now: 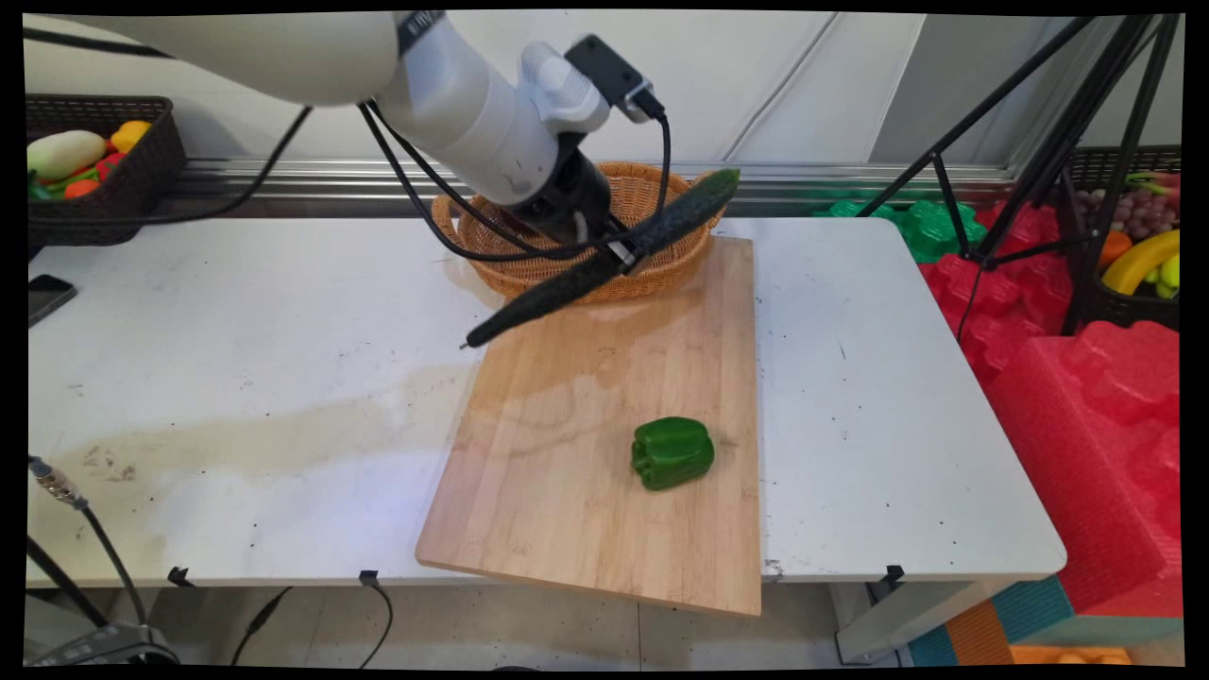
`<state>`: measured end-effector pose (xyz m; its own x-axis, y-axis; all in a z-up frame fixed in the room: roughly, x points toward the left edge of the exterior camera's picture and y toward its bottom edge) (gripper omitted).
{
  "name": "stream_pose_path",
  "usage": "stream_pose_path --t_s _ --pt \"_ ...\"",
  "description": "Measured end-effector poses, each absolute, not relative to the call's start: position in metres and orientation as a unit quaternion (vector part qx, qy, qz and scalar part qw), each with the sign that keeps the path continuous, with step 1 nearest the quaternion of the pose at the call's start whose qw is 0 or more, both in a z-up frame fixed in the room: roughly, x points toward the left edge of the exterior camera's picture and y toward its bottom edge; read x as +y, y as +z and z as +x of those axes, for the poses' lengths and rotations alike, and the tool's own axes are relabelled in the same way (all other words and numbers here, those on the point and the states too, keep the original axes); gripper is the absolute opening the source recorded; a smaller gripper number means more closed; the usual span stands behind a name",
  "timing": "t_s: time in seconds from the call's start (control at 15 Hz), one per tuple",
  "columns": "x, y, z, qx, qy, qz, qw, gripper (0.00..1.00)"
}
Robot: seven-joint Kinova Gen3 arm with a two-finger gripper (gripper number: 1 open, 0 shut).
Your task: Place the picked object on the cutting board
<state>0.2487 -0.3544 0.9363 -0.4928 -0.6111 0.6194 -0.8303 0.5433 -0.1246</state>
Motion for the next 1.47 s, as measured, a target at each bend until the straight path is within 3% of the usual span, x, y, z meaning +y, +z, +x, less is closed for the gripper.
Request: stream_pose_path --t_s 1.0,1.47 --pt "-0.411 0.836 0.215 -0.822 0.129 0.5 0.241 0.0" --pt "-0.421 0.814 0.21 -0.826 0.115 0.503 0.229 0.0"
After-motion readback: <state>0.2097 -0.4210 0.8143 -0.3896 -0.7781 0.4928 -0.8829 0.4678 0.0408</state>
